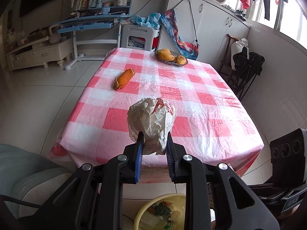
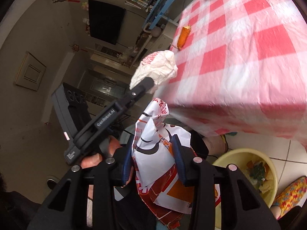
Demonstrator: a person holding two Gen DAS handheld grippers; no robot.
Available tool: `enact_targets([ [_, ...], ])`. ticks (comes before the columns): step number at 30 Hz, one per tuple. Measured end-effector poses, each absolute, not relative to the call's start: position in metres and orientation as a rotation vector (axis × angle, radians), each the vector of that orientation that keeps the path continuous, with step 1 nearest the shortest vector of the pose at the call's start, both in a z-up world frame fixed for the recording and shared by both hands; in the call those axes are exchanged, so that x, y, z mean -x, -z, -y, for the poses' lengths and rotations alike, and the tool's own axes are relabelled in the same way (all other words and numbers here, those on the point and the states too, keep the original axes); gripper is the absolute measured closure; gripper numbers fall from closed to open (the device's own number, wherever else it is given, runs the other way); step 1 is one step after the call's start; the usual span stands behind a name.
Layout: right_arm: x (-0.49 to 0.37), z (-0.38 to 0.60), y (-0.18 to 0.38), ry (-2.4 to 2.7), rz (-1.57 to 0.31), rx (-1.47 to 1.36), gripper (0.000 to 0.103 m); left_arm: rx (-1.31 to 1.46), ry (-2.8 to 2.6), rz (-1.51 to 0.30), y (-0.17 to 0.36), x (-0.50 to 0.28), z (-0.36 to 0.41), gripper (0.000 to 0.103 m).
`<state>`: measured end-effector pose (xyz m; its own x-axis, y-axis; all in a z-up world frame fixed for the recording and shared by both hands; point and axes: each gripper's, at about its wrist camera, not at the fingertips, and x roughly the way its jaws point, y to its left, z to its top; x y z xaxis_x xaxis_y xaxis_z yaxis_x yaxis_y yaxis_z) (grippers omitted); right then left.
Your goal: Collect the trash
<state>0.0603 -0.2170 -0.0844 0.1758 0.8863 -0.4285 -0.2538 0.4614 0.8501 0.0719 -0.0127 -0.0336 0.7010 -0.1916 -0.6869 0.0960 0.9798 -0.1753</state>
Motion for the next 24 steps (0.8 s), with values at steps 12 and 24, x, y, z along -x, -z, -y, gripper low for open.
enact_targets([
  [12, -0.021, 0.250, 0.069, -0.620, -0.939, -0.552, 0.043, 0.082, 0.255, -0.926, 0.064, -0.017, 0.040, 0.082],
  [24, -0.028, 0.264, 0.071, -0.375, -0.828, -0.548, 0.031, -0.023, 0.344, -1.048, 0.079, 0.014, 0.060, 0.041],
])
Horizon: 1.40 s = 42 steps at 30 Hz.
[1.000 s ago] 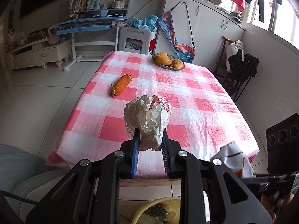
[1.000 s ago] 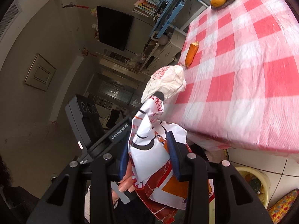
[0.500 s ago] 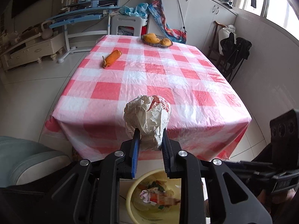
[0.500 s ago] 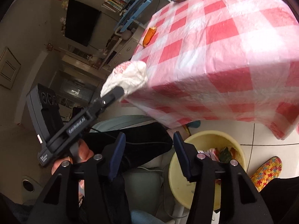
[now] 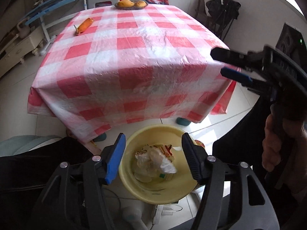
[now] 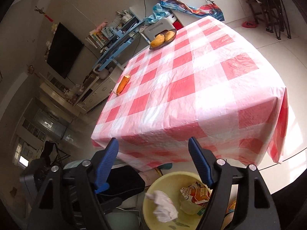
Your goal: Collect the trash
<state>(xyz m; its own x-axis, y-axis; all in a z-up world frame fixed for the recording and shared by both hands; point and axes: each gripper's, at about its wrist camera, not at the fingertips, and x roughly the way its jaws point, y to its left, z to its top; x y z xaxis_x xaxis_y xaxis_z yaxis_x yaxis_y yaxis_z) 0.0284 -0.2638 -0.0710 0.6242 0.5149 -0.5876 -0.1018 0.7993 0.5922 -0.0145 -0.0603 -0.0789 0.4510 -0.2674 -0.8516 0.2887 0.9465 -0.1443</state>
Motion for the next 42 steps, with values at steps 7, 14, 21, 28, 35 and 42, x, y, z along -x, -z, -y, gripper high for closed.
enact_targets([
  [7, -0.035, 0.247, 0.085, -0.354, -0.882, -0.444, 0.030, 0.114, 0.178, -0.813, 0.027, 0.001, 0.019, 0.026],
  [14, -0.037, 0.224, 0.092, -0.344, -0.913, -0.322, 0.029, 0.189, 0.085, -0.748, 0.027, -0.010, -0.004, 0.018],
  [21, -0.035, 0.212, 0.096, -0.343, -0.927, -0.236, 0.027, 0.287, 0.061, -0.802, 0.042, -0.017, -0.016, 0.017],
  [28, -0.035, 0.210, 0.100, -0.347, -0.949, -0.215, 0.026, 0.273, 0.056, -0.824, 0.049, -0.017, -0.011, 0.016],
  [35, -0.034, 0.207, 0.104, -0.358, -0.968, -0.212, 0.024, 0.277, 0.057, -0.841, 0.052, -0.018, -0.010, 0.014],
  [42, -0.034, 0.205, 0.105, -0.362, -0.978, -0.206, 0.024, 0.279, 0.057, -0.845, 0.053, -0.019, -0.010, 0.014],
])
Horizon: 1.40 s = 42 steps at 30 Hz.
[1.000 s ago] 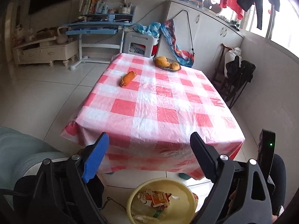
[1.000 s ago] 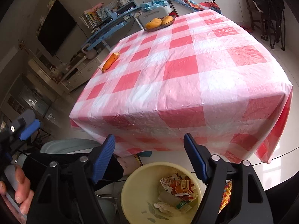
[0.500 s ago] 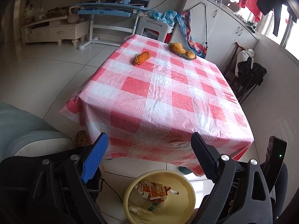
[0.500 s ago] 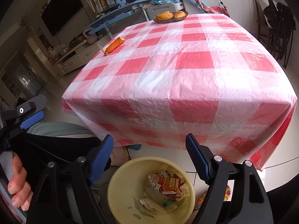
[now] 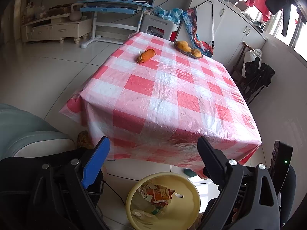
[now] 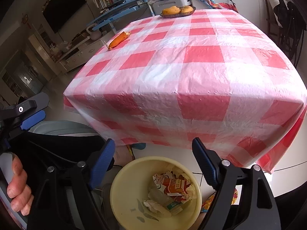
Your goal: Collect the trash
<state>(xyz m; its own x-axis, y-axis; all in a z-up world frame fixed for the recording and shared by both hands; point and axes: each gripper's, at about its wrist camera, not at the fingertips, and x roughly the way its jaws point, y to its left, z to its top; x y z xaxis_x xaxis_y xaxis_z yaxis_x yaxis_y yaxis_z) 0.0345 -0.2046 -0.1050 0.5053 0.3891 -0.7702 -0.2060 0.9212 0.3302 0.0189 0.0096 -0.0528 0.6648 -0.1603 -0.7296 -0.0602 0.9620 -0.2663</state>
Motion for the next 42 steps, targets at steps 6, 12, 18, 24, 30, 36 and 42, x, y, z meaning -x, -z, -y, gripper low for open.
enact_targets([
  [6, -0.034, 0.202, 0.107, -0.368, -0.988, -0.198, 0.024, 0.275, 0.060, -0.849, 0.054, -0.019, -0.008, 0.014],
  [12, -0.034, 0.200, 0.108, -0.373, -0.995, -0.195, 0.024, 0.272, 0.064, -0.853, 0.055, -0.019, -0.006, 0.014],
  [18, -0.034, 0.197, 0.110, -0.379, -1.003, -0.184, 0.024, 0.273, 0.066, -0.857, 0.055, -0.020, -0.005, 0.014],
  [24, -0.033, 0.195, 0.111, -0.382, -1.010, -0.177, 0.024, 0.274, 0.067, -0.861, 0.056, -0.020, -0.005, 0.014],
  [30, -0.033, 0.190, 0.111, -0.391, -1.014, -0.169, 0.024, 0.272, 0.071, -0.864, 0.057, -0.021, -0.003, 0.014],
  [36, -0.033, 0.182, 0.113, -0.403, -1.020, -0.149, 0.022, 0.279, 0.070, -0.868, 0.058, -0.022, -0.005, 0.014],
  [42, -0.032, 0.176, 0.114, -0.411, -1.025, -0.120, 0.022, 0.281, 0.069, -0.869, 0.058, -0.022, -0.005, 0.014],
])
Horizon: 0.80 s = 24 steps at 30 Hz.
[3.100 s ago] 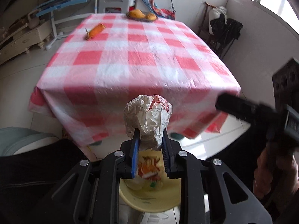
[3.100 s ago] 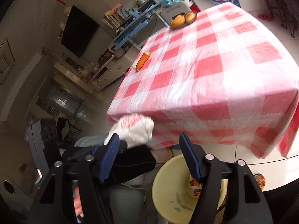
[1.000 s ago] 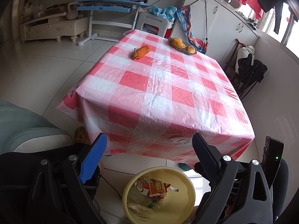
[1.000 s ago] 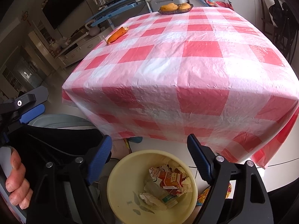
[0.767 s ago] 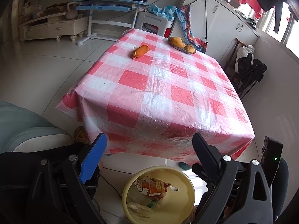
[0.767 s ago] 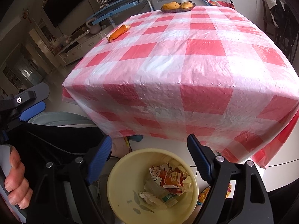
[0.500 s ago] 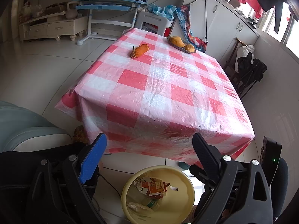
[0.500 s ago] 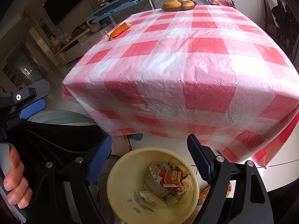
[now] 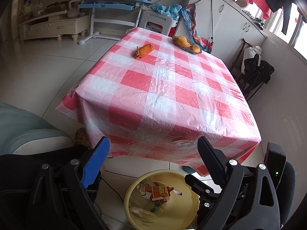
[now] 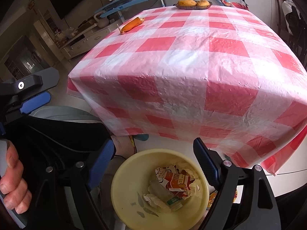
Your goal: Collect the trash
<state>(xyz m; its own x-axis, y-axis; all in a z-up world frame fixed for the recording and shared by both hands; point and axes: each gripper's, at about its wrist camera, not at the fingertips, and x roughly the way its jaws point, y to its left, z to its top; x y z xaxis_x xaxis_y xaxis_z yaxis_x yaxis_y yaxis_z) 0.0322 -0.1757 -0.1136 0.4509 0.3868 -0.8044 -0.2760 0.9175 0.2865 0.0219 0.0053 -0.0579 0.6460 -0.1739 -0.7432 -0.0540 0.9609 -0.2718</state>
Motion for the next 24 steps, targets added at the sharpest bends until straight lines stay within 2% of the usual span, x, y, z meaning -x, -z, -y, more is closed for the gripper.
enact_targets([
  [18, -0.029, 0.160, 0.116, -0.433, -1.035, -0.087, 0.022, 0.324, 0.071, -0.864, 0.058, -0.022, -0.008, 0.014],
  [24, -0.028, 0.154, 0.110, -0.441, -1.021, -0.103, 0.022, 0.376, 0.041, -0.798, 0.047, -0.017, -0.020, 0.014],
])
